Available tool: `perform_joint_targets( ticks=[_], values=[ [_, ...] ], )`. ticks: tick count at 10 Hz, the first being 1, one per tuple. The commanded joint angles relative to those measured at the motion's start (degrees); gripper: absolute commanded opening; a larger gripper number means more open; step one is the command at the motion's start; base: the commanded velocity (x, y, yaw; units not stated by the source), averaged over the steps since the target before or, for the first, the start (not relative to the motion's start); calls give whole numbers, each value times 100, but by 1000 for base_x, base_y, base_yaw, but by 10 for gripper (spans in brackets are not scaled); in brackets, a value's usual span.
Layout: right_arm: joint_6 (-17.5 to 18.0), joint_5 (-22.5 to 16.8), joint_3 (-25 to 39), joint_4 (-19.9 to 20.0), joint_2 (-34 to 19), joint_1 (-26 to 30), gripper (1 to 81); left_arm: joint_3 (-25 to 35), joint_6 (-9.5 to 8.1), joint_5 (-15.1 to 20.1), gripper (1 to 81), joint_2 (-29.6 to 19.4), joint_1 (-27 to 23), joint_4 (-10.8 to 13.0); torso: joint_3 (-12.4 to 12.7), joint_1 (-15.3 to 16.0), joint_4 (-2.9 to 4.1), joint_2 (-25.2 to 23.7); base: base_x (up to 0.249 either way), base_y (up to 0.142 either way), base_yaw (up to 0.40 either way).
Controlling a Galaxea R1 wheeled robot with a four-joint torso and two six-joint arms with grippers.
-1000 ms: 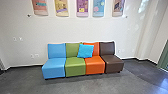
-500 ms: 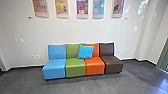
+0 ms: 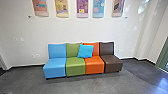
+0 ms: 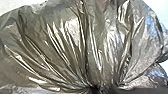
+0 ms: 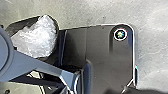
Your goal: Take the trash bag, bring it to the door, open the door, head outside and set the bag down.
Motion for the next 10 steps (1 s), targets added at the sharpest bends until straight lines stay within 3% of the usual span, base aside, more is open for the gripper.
perform_joint_targets(
  ticks=[1,4,5,10],
  values=[
    [-15,-285,-205,-92,-26,257,811,44,6,342,10,3,-247,127,499,-356,0,553,0,0,0],
    [-15,-179,-364,-162,115,213,811,44,6,342,10,-24,-204,127,980,-765,-2,1172,0,0,0],
    [-15,-179,-381,-171,132,195,811,44,6,342,10,-24,-203,135,700,-887,-2,1357,0,0,0],
    [-15,-170,-1049,-241,668,11,811,44,-3,351,10,152,-177,364,885,-1438,-2,2194,0,0,0]
  ],
)
